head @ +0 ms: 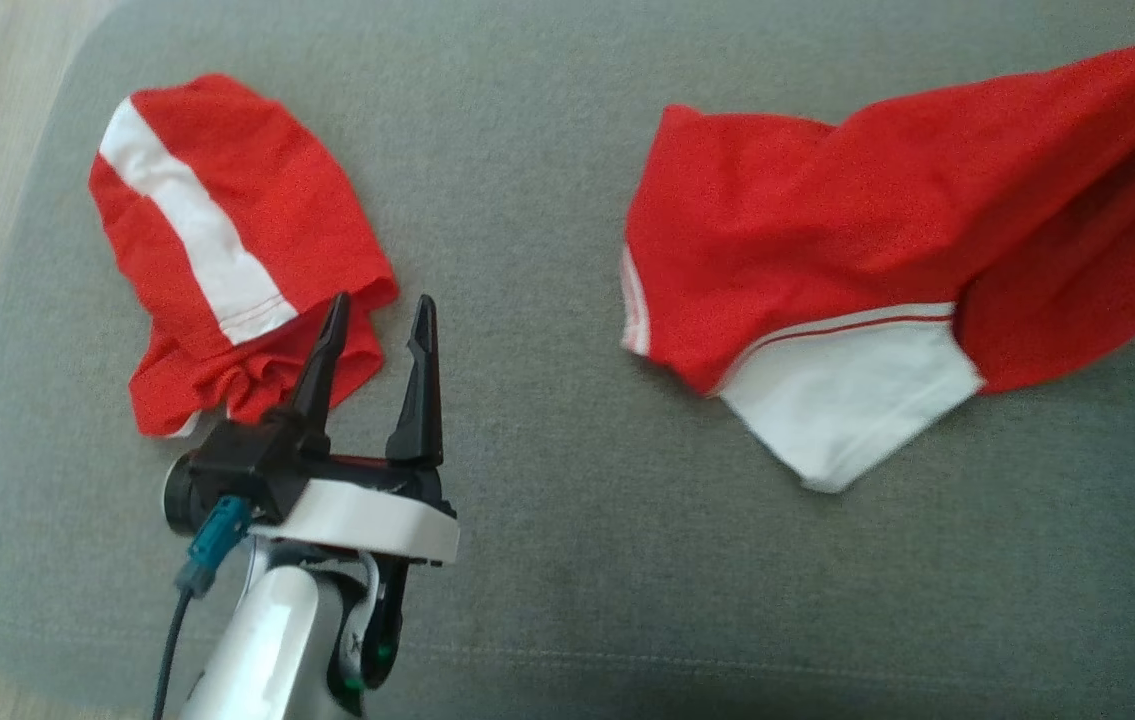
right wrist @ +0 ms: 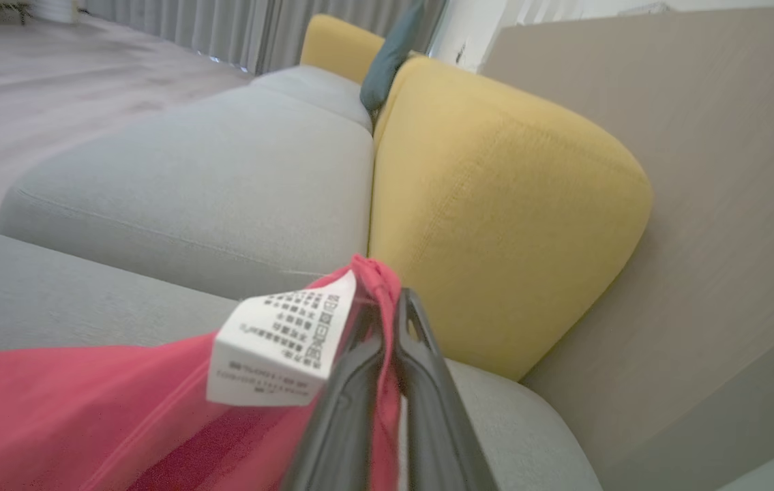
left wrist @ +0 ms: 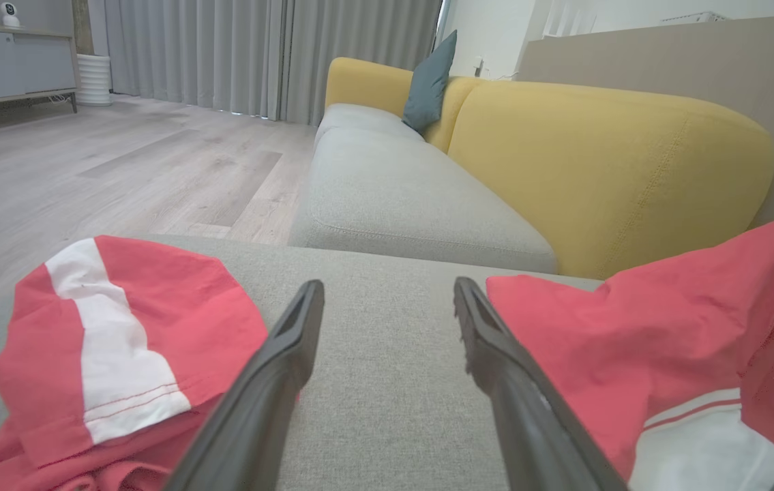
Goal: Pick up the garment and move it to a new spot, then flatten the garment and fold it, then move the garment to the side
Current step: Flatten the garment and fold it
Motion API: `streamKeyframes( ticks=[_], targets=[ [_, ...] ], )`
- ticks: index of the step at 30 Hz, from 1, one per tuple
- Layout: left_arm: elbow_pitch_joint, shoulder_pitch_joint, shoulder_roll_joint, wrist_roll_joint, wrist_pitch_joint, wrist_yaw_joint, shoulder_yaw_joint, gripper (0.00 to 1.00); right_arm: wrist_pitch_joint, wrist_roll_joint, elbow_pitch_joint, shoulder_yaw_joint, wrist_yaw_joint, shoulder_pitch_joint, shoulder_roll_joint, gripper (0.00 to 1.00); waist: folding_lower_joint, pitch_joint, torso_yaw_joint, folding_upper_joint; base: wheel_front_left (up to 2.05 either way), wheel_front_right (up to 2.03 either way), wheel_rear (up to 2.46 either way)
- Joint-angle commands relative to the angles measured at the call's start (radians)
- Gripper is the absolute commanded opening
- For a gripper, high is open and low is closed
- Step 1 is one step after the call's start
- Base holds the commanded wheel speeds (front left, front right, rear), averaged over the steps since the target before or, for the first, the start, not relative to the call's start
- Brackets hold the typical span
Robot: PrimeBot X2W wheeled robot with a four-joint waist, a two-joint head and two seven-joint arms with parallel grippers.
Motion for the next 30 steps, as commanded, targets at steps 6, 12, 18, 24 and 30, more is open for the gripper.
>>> streamKeyframes(
  ticks=[6, 12, 18, 24, 30],
  targets=[
    [-0.033, -0.061, 0.002, 0.000, -0.006, -0.009, 0.024, 1.00, -0.010, -0.058, 0.167, 0.018, -0.001, -0.145, -0.058, 0.84, 0.0000, 0.067, 0.039, 0.0000, 0.00, 0.00, 0.00],
    [-0.032, -0.076, 0.002, -0.003, -0.006, -0.005, 0.018, 1.00, -0.040, -0.125, 0.299, 0.000, -0.001, -0.224, -0.042, 1.00, 0.0000, 0.080, 0.041, 0.0000, 0.00, 0.00, 0.00],
    [-0.023, -0.074, 0.002, -0.001, -0.006, -0.003, 0.029, 1.00, -0.123, -0.162, 0.363, -0.008, -0.001, -0.253, 0.017, 1.00, 0.0000, 0.048, 0.013, 0.0000, 0.00, 0.00, 0.00],
    [-0.018, -0.051, 0.002, 0.001, -0.006, -0.002, 0.038, 1.00, -0.208, -0.152, 0.357, 0.008, -0.001, -0.223, 0.078, 1.00, 0.0000, -0.017, -0.020, 0.0000, 0.00, 0.00, 0.00],
    [-0.021, -0.015, 0.002, 0.004, -0.006, 0.004, 0.047, 1.00, -0.281, -0.083, 0.273, 0.064, -0.001, -0.127, 0.157, 1.00, 0.0000, -0.082, -0.050, 0.0000, 0.00, 0.00, 0.00]
  ],
)
